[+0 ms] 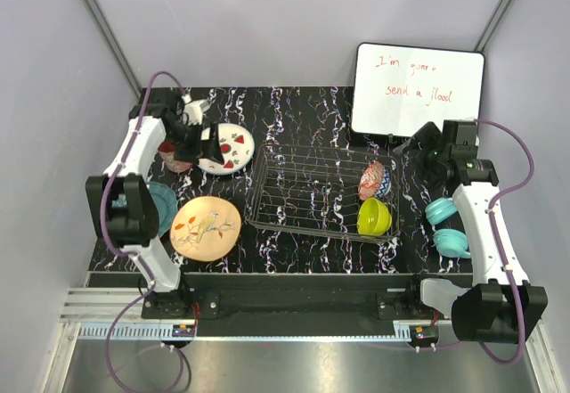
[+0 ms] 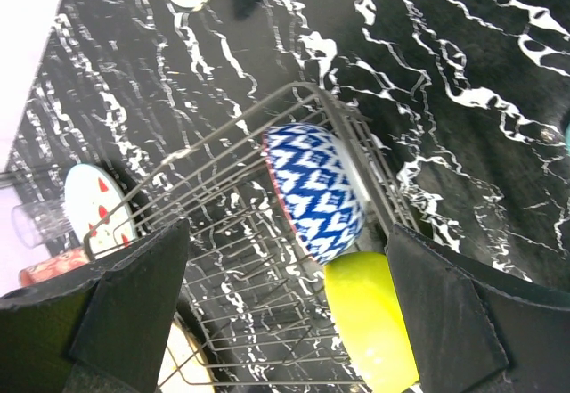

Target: Load the mixed dishes into the dish rack

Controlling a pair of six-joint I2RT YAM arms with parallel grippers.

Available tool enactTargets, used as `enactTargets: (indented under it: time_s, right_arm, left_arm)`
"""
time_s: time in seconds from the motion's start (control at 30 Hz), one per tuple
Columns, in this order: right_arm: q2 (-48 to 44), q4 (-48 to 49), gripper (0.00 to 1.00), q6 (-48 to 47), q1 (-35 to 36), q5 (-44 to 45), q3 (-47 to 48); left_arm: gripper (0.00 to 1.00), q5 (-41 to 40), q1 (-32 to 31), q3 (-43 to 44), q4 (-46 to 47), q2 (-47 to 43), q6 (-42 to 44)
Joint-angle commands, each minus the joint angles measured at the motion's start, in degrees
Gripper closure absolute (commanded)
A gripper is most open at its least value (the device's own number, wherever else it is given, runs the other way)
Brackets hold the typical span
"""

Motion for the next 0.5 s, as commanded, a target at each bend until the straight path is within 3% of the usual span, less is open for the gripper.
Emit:
enactTargets:
  time_s: [0.0, 0.47]
  right_arm:
    - [-0.4, 2.3, 0.0, -0.7, -0.1, -2.0, 3.4]
    - [-0.6, 5.5, 0.0, 0.0, -0.1, -3.7, 1.4]
  left_arm:
    - [0.04, 3.3, 5.2, -1.4, -0.4, 4.5, -1.1]
    - [0.04, -2.1, 6.6, -5.5, 5.1, 6.8, -0.9]
